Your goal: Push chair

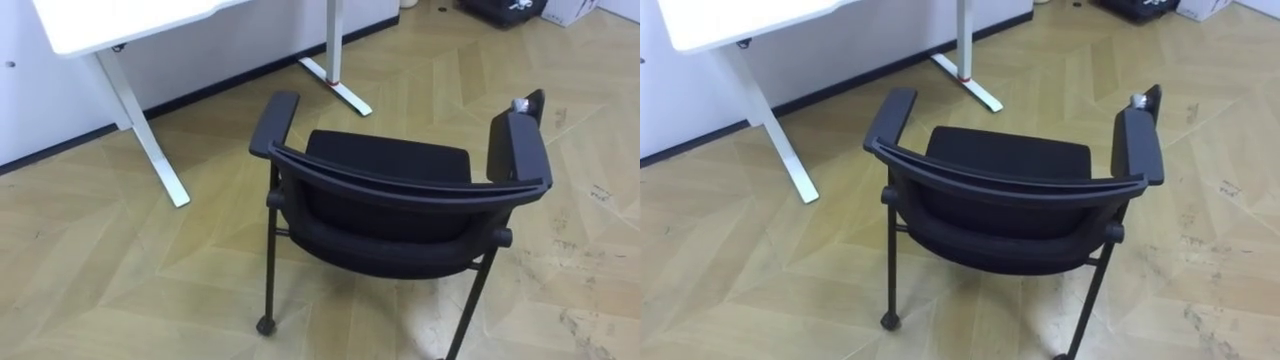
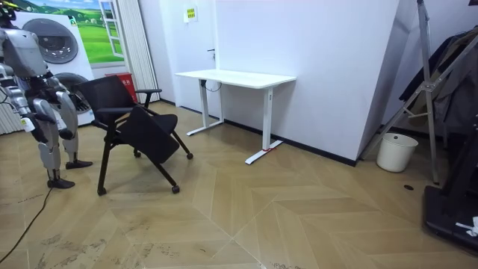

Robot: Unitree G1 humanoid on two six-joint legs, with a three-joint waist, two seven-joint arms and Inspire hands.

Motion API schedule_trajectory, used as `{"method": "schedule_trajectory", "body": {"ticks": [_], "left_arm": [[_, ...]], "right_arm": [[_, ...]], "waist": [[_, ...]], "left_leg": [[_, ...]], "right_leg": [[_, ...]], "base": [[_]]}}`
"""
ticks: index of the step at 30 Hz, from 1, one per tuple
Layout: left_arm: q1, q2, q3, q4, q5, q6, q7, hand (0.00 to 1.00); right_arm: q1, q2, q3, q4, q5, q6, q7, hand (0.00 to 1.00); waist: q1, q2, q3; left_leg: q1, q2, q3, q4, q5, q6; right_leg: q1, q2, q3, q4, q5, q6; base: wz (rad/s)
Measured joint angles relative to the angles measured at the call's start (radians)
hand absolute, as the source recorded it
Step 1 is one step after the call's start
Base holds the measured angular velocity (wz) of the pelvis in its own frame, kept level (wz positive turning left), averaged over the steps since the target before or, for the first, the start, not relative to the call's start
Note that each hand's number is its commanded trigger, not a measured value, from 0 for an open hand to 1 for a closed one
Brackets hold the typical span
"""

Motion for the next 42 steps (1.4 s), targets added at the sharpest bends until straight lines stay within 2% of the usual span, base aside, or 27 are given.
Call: {"method": "schedule_trajectory", "body": {"ticks": [5, 7, 10, 14, 15, 17, 18, 19, 21, 22, 23, 24, 27, 29, 30, 31, 32, 34, 35, 37, 42], "left_arm": [[0.002, 0.0, 0.007, 0.002, -0.01, 0.0, 0.007, 0.0], [0.006, 0.0, 0.042, 0.002, -0.02, -0.001, 0.024, 0.0], [0.013, 0.004, 0.087, 0.002, -0.018, -0.001, 0.048, 0.0], [0.009, 0.025, 0.18, 0.0, 0.023, -0.001, 0.055, 0.0], [0.007, 0.039, 0.201, -0.001, 0.028, -0.001, 0.072, 0.0], [-0.002, 0.066, 0.221, -0.002, 0.051, 0.001, 0.095, 0.0], [-0.02, 0.096, 0.223, -0.003, 0.078, 0.002, 0.101, 0.0], [-0.033, 0.129, 0.223, -0.001, 0.099, 0.001, 0.106, 0.0], [-0.057, 0.172, 0.23, -0.004, 0.177, 0.001, 0.115, 0.0], [-0.08, 0.194, 0.238, -0.009, 0.223, 0.002, 0.12, 0.0], [-0.093, 0.207, 0.239, -0.012, 0.249, 0.004, 0.121, 0.0], [-0.116, 0.232, 0.239, -0.03, 0.294, 0.007, 0.123, 0.0], [-0.16, 0.269, 0.239, -0.161, 0.415, 0.019, 0.122, 0.0], [-0.191, 0.292, 0.238, -0.262, 0.497, 0.029, 0.119, 0.0], [-0.195, 0.295, 0.238, -0.297, 0.531, 0.036, 0.115, 0.0], [-0.21, 0.296, 0.238, -0.356, 0.609, 0.044, 0.104, 0.0], [-0.221, 0.296, 0.237, -0.377, 0.643, 0.047, 0.097, 0.0], [-0.231, 0.295, 0.233, -0.505, 0.814, 0.086, 0.056, 0.0], [-0.232, 0.295, 0.232, -0.546, 0.849, 0.093, 0.048, 0.0], [-0.235, 0.295, 0.182, -0.677, 0.929, 0.112, 0.042, 0.0], [-0.236, 0.293, 0.084, -0.761, 1.044, 0.14, 0.009, 0.0]], "right_arm": [[-0.003, 0.0, -0.009, 0.0, -0.003, 0.007, -0.013, 0.0], [-0.004, -0.001, -0.04, -0.003, -0.005, 0.005, -0.016, 0.0], [-0.001, -0.002, -0.041, -0.006, -0.027, 0.005, -0.023, 0.0], [0.001, -0.005, -0.111, -0.012, -0.044, 0.006, -0.016, 0.0], [0.001, -0.01, -0.137, -0.012, -0.049, 0.005, -0.014, 0.0], [-0.003, -0.023, -0.172, -0.013, -0.078, 0.005, -0.011, 0.0], [-0.006, -0.034, -0.189, -0.018, -0.079, 0.005, -0.011, 0.0], [-0.008, -0.047, -0.195, -0.022, -0.079, 0.005, -0.008, 0.0], [-0.012, -0.071, -0.207, -0.02, -0.091, 0.005, 0.002, 0.0], [-0.016, -0.084, -0.217, -0.012, -0.111, 0.005, 0.009, 0.0], [-0.015, -0.089, -0.22, -0.012, -0.123, 0.005, 0.011, 0.0], [-0.016, -0.096, -0.229, -0.012, -0.137, 0.006, 0.014, 0.0], [-0.015, -0.106, -0.261, -0.011, -0.151, 0.006, 0.032, 0.0], [-0.017, -0.106, -0.276, -0.012, -0.157, 0.006, 0.05, 0.0], [-0.016, -0.106, -0.275, -0.012, -0.159, 0.006, 0.053, 0.0], [-0.015, -0.106, -0.274, -0.012, -0.167, 0.007, 0.056, 0.0], [-0.017, -0.106, -0.274, -0.012, -0.169, 0.007, 0.058, 0.0], [-0.018, -0.099, -0.275, -0.017, -0.191, 0.007, 0.065, 0.0], [-0.018, -0.096, -0.275, -0.016, -0.2, 0.007, 0.065, 0.0], [-0.021, -0.093, -0.27, -0.015, -0.191, 0.007, 0.067, 0.0], [-0.034, -0.087, -0.258, -0.015, -0.163, 0.007, 0.086, 0.0]], "waist": [[0.002, 0.0, 0.0], [0.002, 0.0, 0.0001], [0.001, -0.001, 0.0001], [0.004, 0.013, -0.0026], [0.003, 0.017, 0.0001], [0.001, 0.031, 0.0002], [0.001, 0.04, 0.0046], [0.001, 0.05, 0.0042], [-0.003, 0.071, 0.0062], [-0.003, 0.09, 0.004], [-0.003, 0.093, 0.0046], [-0.003, 0.098, 0.0037], [-0.003, 0.122, 0.0047], [-0.012, 0.136, -0.0014], [-0.013, 0.138, -0.003], [-0.01, 0.139, -0.0043], [-0.009, 0.139, -0.0046], [-0.026, 0.136, -0.0075], [-0.03, 0.135, -0.0095], [-0.042, 0.119, -0.0061], [-0.085, 0.114, -0.0036]], "left_leg": [[0.0, 0.0, -0.002, 0.001, 0.0, 0.0], [0.001, 0.0, -0.005, 0.001, 0.0, 0.0], [0.001, 0.0, -0.005, 0.002, 0.0, 0.0], [0.005, 0.0, -0.004, 0.002, 0.0, 0.0], [0.014, 0.0, -0.004, -0.001, 0.0, 0.0], [0.016, 0.0, -0.003, -0.002, -0.002, 0.002], [0.013, 0.0, -0.004, -0.003, -0.003, 0.003], [0.014, 0.0, -0.004, -0.004, -0.003, 0.003], [0.015, -0.001, -0.003, -0.005, -0.003, 0.003], [0.013, -0.001, -0.003, -0.005, -0.003, 0.003], [0.012, -0.001, -0.004, -0.005, -0.003, 0.003], [0.01, -0.001, -0.004, -0.005, -0.003, 0.003], [0.009, -0.003, -0.006, 0.0, -0.003, 0.004], [0.008, -0.003, -0.007, 0.0, -0.002, 0.004], [0.008, -0.003, -0.005, 0.0, -0.002, 0.004], [0.006, -0.003, 0.002, -0.001, -0.002, 0.004], [0.004, -0.003, 0.004, -0.001, -0.002, 0.004], [0.0, -0.003, 0.004, 0.0, -0.002, 0.004], [0.001, -0.003, 0.004, 0.0, -0.002, 0.004], [0.002, -0.003, 0.007, 0.0, -0.002, 0.004], [-0.003, -0.002, 0.021, 0.0, -0.002, 0.004]], "right_leg": [[0.001, 0.0, 0.0, 0.0, 0.0, 0.0], [0.002, 0.0, 0.0, 0.0, 0.0, 0.0], [0.003, 0.0, 0.0, 0.001, 0.0, 0.0], [0.006, 0.0, 0.0, 0.001, 0.0, 0.0], [0.012, 0.0, 0.002, 0.001, 0.0, 0.0], [0.016, 0.0, 0.001, 0.0, 0.0, 0.0], [0.017, 0.0, 0.003, 0.001, 0.0, 0.0], [0.017, 0.0, 0.004, 0.001, 0.0, 0.0], [0.016, 0.0, 0.009, 0.001, 0.0, 0.0], [0.015, 0.0, 0.009, 0.001, 0.0, 0.0], [0.014, 0.0, 0.009, 0.001, 0.0, 0.0], [0.012, 0.0, 0.009, 0.001, 0.0, 0.0], [0.012, 0.0, 0.013, 0.0, -0.001, 0.002], [0.01, 0.0, 0.015, 0.0, -0.001, 0.002], [0.009, -0.001, 0.017, 0.0, -0.002, 0.003], [0.003, -0.001, 0.024, 0.001, -0.002, 0.003], [-0.001, -0.001, 0.028, 0.001, -0.002, 0.003], [-0.003, -0.001, 0.029, 0.001, -0.002, 0.003], [-0.003, -0.001, 0.028, 0.001, -0.002, 0.003], [-0.004, -0.001, 0.038, 0.001, -0.002, 0.003], [-0.016, 0.001, 0.058, 0.001, -0.001, 0.002]], "base": [[0.0], [0.0], [0.0], [0.0], [0.0], [0.0], [0.0], [0.0], [0.0], [0.0], [0.0], [0.0], [0.0], [0.0], [-0.06], [-0.11], [-0.09], [-0.02], [0.0], [-0.03], [-0.09]]}}
